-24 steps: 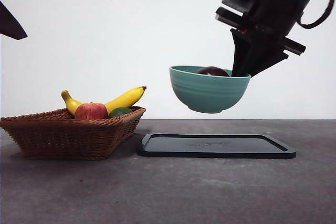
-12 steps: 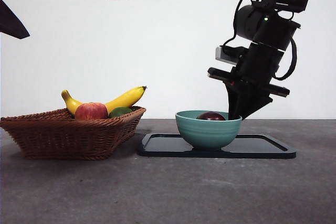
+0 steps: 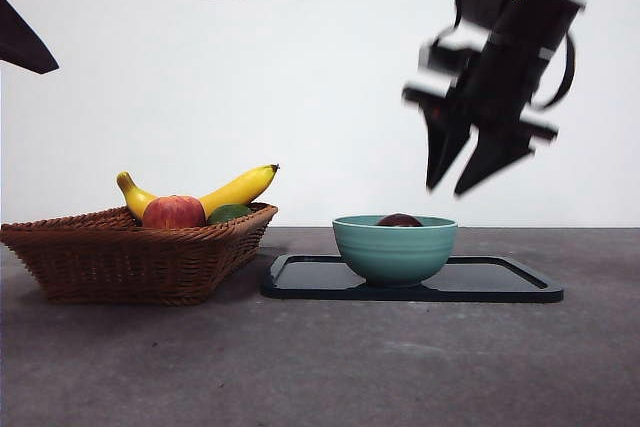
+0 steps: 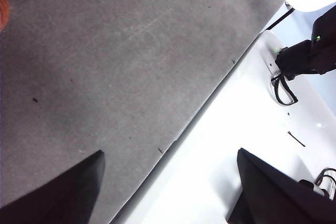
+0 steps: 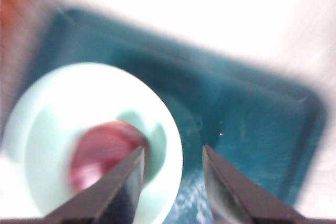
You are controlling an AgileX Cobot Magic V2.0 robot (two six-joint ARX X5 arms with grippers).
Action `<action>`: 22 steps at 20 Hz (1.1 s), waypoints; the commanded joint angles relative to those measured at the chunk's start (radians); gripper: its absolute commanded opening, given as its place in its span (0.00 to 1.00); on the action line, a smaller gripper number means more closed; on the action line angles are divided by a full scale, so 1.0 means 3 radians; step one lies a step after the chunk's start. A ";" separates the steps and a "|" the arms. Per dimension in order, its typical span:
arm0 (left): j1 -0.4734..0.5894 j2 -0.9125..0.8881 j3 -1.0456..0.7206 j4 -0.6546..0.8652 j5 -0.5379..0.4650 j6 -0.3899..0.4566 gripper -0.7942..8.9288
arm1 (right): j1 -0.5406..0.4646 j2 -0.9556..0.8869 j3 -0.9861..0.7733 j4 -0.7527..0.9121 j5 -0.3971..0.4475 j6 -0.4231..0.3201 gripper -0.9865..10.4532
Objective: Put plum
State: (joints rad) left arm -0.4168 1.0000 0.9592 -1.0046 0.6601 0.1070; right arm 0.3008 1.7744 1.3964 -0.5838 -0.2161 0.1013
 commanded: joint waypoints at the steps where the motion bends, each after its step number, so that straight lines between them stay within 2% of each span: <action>1: -0.0014 0.0018 0.0033 0.0033 0.0023 0.0043 0.49 | 0.0008 -0.0318 0.0084 -0.0148 -0.0003 -0.0022 0.24; 6: -0.0014 0.0018 0.0034 0.0034 0.0023 0.0043 0.49 | 0.0018 -0.1392 0.0083 -0.0793 -0.0089 -0.0106 0.24; 11: -0.0014 0.0018 0.0034 0.0034 0.0023 0.0043 0.49 | 0.0034 -0.2130 -0.0060 -0.1102 -0.0111 -0.0130 0.24; 22: -0.0014 0.0018 0.0034 0.0080 0.0023 0.0041 0.49 | 0.0266 -0.3819 -0.1765 -0.1123 -0.0629 -0.0024 0.24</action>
State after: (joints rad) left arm -0.4168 1.0000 0.9592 -0.9916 0.6601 0.1066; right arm 0.3752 0.6243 0.8593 -0.9314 -0.4011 0.0830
